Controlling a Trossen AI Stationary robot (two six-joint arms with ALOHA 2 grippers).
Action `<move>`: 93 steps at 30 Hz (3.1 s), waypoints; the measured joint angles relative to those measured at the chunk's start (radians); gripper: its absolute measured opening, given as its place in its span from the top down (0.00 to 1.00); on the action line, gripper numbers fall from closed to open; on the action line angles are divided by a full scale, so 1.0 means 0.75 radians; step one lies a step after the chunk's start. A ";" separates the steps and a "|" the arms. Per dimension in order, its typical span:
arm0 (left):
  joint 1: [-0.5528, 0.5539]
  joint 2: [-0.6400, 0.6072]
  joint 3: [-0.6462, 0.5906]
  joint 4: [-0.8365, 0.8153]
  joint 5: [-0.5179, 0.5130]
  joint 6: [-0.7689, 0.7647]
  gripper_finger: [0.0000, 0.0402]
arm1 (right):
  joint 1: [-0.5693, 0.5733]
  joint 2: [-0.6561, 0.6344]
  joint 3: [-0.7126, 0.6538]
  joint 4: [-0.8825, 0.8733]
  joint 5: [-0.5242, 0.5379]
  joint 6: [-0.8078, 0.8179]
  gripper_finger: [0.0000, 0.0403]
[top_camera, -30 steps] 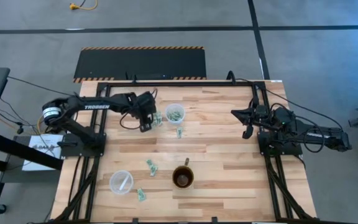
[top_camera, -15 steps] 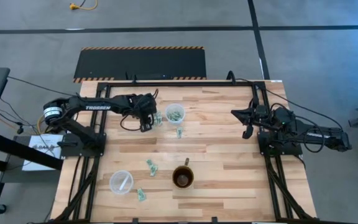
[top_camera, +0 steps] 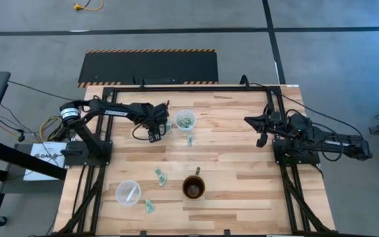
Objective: Pick and place items into bin
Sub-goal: Put the stevia packet into the top transparent bin
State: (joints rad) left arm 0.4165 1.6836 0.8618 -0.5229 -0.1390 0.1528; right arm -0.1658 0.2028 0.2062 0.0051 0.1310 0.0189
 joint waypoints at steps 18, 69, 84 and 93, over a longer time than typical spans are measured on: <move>0.011 -0.015 -0.005 0.201 -0.055 0.109 0.57 | 0.000 0.000 0.000 -0.001 0.000 0.000 1.00; -0.016 -0.415 0.013 0.568 0.366 -0.084 1.00 | 0.000 0.000 0.000 -0.001 0.000 0.000 1.00; -0.018 -0.016 0.358 0.275 0.420 -0.069 1.00 | 0.000 0.000 0.000 -0.001 0.000 0.000 1.00; -0.018 0.008 0.386 0.252 0.426 -0.032 1.00 | 0.000 0.000 0.000 0.000 0.000 0.000 1.00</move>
State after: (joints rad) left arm 0.4026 1.6894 1.1515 -0.3340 0.1803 0.1291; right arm -0.1658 0.2028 0.2062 0.0049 0.1310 0.0189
